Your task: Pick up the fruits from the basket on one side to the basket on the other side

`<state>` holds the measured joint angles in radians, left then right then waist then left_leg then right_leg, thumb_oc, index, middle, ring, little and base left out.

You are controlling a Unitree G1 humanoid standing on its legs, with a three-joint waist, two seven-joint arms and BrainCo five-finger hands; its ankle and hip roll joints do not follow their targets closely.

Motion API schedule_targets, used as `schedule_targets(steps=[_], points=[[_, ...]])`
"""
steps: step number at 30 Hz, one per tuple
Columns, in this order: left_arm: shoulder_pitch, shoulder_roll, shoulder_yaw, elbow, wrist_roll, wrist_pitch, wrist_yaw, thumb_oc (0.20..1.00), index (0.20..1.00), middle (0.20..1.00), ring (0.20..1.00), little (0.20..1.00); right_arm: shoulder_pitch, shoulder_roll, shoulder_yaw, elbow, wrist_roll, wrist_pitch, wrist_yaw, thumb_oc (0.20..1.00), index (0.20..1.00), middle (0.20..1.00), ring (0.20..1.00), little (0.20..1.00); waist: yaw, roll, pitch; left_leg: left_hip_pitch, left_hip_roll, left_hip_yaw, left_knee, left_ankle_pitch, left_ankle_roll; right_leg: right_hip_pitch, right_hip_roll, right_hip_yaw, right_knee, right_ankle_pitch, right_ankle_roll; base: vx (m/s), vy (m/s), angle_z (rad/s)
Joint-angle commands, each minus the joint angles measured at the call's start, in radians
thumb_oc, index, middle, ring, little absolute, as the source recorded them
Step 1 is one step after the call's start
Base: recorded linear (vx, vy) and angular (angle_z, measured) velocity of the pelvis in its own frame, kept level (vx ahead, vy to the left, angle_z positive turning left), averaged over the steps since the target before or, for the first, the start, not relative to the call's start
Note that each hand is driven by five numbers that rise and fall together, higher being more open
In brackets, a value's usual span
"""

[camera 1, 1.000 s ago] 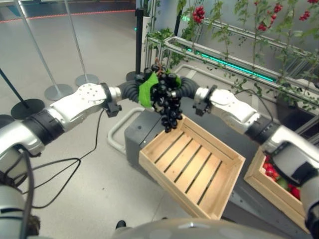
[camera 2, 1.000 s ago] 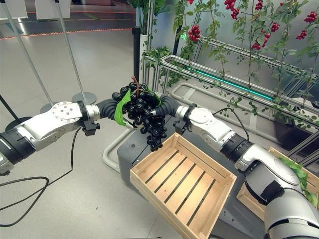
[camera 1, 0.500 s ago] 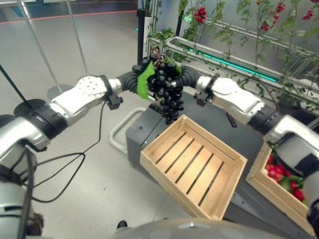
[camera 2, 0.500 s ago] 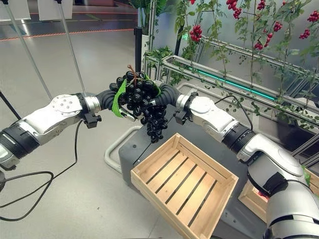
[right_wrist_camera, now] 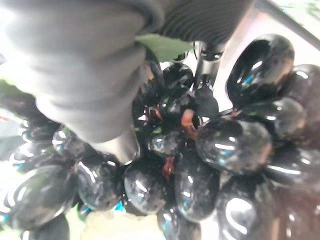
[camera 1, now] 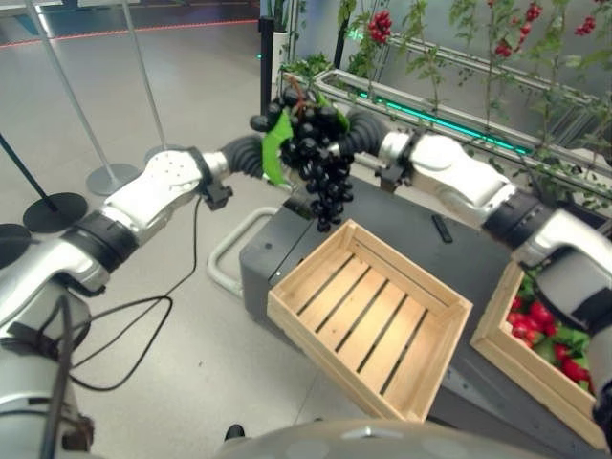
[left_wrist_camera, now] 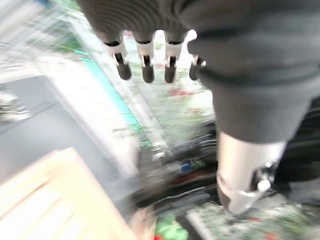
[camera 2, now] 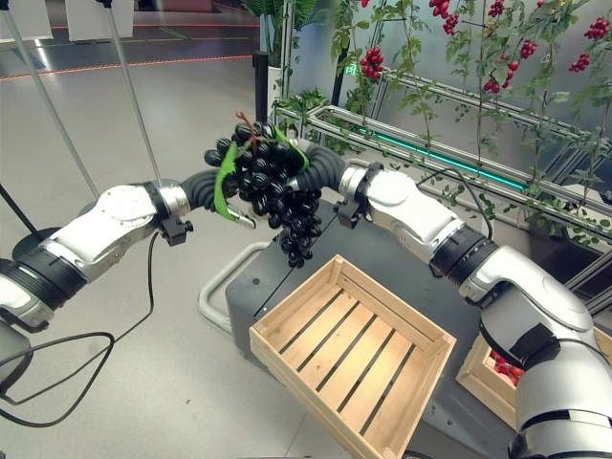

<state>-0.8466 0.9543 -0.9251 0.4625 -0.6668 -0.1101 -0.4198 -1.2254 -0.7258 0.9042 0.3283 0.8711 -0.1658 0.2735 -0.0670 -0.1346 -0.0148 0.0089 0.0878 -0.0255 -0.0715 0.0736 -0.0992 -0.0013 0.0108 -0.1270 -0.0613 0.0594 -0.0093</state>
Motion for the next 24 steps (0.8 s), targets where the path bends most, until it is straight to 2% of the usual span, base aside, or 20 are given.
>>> schedule_targets(steps=[1, 7, 10, 13, 14, 21, 24], points=[[-0.03, 0.022, 0.029, 0.045, 0.026, -0.034, 0.011, 1.0, 1.0, 1.0, 1.0, 1.0, -0.162, -0.041, -0.118, 0.021, 0.075, -0.09, -0.032, 0.2, 0.2, 0.2, 0.2, 0.2, 0.024, -0.041, 0.003, 0.059, -0.008, 0.006, 0.043, -0.108, 0.024, 0.041, -0.105, -0.019, 0.068, -0.035, 0.166, 0.0, 0.0, 0.0], [0.012, 0.081, 0.087, 0.013, 0.006, -0.036, 0.003, 1.0, 1.0, 1.0, 1.0, 1.0, -0.125, -0.131, -0.134, -0.018, 0.083, -0.086, -0.023, 0.2, 0.2, 0.2, 0.2, 0.2, 0.019, -0.039, 0.007, 0.056, -0.006, 0.009, 0.044, -0.109, 0.023, 0.036, -0.104, -0.019, 0.069, -0.037, 0.166, 0.0, 0.0, 0.0], [0.064, 0.152, 0.138, -0.025, -0.016, -0.036, -0.01, 1.0, 1.0, 1.0, 1.0, 1.0, -0.077, -0.227, -0.158, -0.023, 0.09, -0.083, -0.013, 0.2, 0.2, 0.2, 0.2, 0.2, 0.02, -0.04, 0.01, 0.052, -0.005, 0.009, 0.043, -0.108, 0.021, 0.032, -0.103, -0.018, 0.068, -0.035, 0.168, 0.0, 0.0, 0.0], [0.1, 0.183, 0.174, -0.044, -0.026, -0.039, -0.017, 1.0, 1.0, 1.0, 1.0, 1.0, -0.037, -0.272, -0.183, -0.031, 0.099, -0.084, -0.007, 0.2, 0.2, 0.2, 0.2, 0.2, 0.019, -0.04, 0.009, 0.051, -0.006, 0.008, 0.042, -0.108, 0.021, 0.031, -0.103, -0.02, 0.067, -0.034, 0.169, 0.0, 0.0, 0.0], [0.137, 0.215, 0.211, -0.068, -0.037, -0.043, -0.022, 1.0, 1.0, 1.0, 1.0, 1.0, 0.005, -0.321, -0.206, -0.051, 0.098, -0.087, 0.001, 0.2, 0.2, 0.2, 0.2, 0.2, 0.017, -0.038, 0.009, 0.05, -0.006, 0.007, 0.042, -0.109, 0.02, 0.03, -0.103, -0.021, 0.066, -0.035, 0.17, 0.0, 0.0, 0.0], [0.204, 0.254, 0.301, -0.092, -0.061, -0.052, -0.028, 1.0, 1.0, 1.0, 1.0, 1.0, 0.11, -0.361, -0.3, -0.058, 0.11, -0.094, 0.011, 0.2, 0.2, 0.2, 0.2, 0.2, 0.015, -0.032, 0.004, 0.055, -0.007, 0.008, 0.04, -0.113, 0.021, 0.032, -0.103, -0.018, 0.065, -0.038, 0.169, 0.0, 0.002, 0.0], [0.185, 0.24, 0.292, -0.089, -0.062, -0.058, -0.019, 1.0, 1.0, 1.0, 1.0, 1.0, 0.122, -0.346, -0.313, -0.058, 0.112, -0.094, 0.011, 0.2, 0.2, 0.2, 0.2, 0.2, 0.013, -0.03, 0.002, 0.057, -0.006, 0.008, 0.04, -0.113, 0.021, 0.034, -0.103, -0.017, 0.065, -0.04, 0.169, 0.0, 0.0, 0.0]])
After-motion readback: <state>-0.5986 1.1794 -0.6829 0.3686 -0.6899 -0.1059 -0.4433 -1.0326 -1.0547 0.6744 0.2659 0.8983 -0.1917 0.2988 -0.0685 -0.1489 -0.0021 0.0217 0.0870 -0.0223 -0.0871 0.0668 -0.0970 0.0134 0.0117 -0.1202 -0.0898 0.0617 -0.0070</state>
